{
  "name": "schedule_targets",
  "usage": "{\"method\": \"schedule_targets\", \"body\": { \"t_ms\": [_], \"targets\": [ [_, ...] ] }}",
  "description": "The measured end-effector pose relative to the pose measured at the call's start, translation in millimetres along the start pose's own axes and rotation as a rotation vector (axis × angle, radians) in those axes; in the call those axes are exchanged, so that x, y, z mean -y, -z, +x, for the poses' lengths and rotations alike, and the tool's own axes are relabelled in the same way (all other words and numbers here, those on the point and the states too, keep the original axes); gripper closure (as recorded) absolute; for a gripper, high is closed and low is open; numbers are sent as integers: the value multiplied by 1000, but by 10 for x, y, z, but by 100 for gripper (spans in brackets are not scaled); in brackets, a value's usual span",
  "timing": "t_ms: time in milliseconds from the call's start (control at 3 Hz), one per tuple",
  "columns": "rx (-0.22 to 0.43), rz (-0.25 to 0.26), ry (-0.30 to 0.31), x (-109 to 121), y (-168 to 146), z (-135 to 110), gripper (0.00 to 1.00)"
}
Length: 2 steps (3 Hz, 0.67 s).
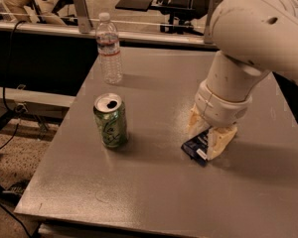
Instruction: Pick rxbar blueberry
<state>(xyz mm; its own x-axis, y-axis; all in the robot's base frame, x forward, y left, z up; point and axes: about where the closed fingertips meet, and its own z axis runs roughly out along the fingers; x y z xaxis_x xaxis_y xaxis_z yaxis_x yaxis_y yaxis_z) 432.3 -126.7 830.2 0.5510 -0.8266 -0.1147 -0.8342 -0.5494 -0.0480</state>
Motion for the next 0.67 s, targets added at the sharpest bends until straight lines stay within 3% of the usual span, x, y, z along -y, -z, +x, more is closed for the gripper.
{"method": "schedule_targets", "body": {
  "t_ms": [667],
  "targets": [
    [0, -18, -11, -44, -12, 113, 97]
  ]
}}
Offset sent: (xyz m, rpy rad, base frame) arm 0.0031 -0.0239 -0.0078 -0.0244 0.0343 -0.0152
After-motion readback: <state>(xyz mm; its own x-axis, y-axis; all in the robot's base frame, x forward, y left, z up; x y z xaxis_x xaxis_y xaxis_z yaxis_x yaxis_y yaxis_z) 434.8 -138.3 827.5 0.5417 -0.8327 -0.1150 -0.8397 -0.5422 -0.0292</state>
